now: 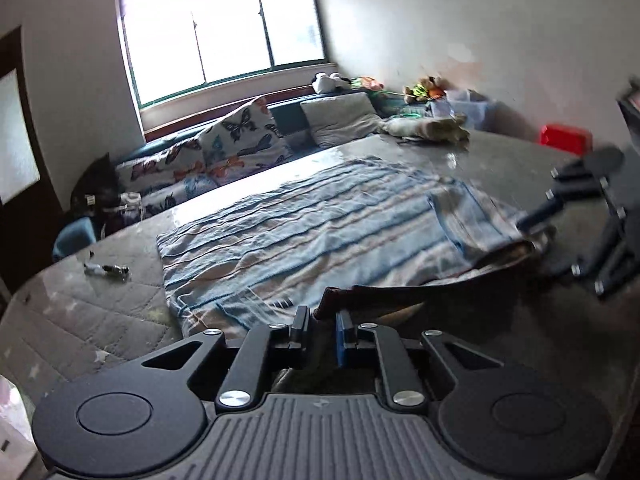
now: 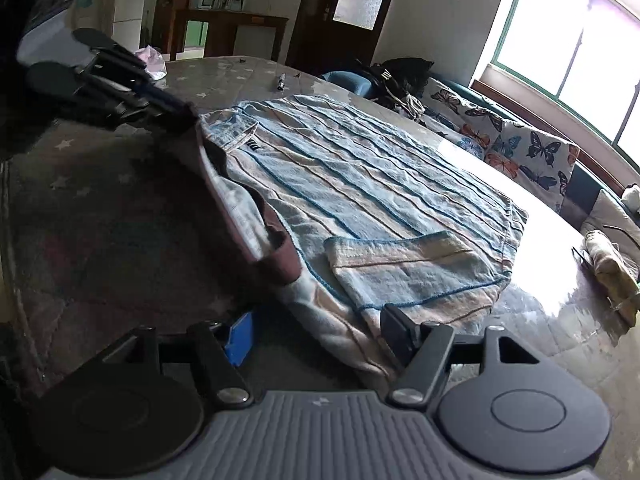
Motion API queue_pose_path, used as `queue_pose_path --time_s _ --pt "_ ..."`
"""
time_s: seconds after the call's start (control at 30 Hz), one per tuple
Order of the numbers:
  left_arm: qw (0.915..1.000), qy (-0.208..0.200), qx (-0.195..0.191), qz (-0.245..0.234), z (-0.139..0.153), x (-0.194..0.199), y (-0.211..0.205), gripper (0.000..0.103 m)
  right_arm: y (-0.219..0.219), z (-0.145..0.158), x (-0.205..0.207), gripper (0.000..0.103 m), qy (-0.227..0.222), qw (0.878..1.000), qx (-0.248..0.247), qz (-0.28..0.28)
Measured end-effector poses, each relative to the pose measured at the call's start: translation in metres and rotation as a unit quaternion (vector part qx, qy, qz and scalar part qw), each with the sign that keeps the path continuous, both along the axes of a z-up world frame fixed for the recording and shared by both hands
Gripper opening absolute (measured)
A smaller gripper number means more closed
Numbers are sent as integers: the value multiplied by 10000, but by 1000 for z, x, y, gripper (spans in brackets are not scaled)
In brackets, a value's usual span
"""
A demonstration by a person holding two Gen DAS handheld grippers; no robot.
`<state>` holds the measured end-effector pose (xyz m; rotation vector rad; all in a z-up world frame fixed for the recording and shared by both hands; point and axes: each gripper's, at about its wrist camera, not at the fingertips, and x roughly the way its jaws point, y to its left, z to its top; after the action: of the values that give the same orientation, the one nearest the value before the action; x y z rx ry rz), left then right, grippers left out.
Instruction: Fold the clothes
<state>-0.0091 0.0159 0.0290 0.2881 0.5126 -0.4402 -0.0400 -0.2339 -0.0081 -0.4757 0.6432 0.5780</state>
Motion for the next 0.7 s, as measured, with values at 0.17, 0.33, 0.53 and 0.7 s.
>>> queue_pose_path --time_s 0.17,0.33,0.53,0.7 --pt "10000 59 52 27 -2 12 -2 14 -2 -1 15 56 37 9997 208 -124" --pt "9996 20 275 26 -8 -1 -5 19 -8 2 35 23 338 9966 669 -354" --pt "9975 -197 673 -69 -18 -26 -10 33 -14 11 43 12 541 9911 1103 -506" --pt "9944 -457 949 27 -26 -38 -11 44 -16 19 46 11 578 9874 1338 -620"
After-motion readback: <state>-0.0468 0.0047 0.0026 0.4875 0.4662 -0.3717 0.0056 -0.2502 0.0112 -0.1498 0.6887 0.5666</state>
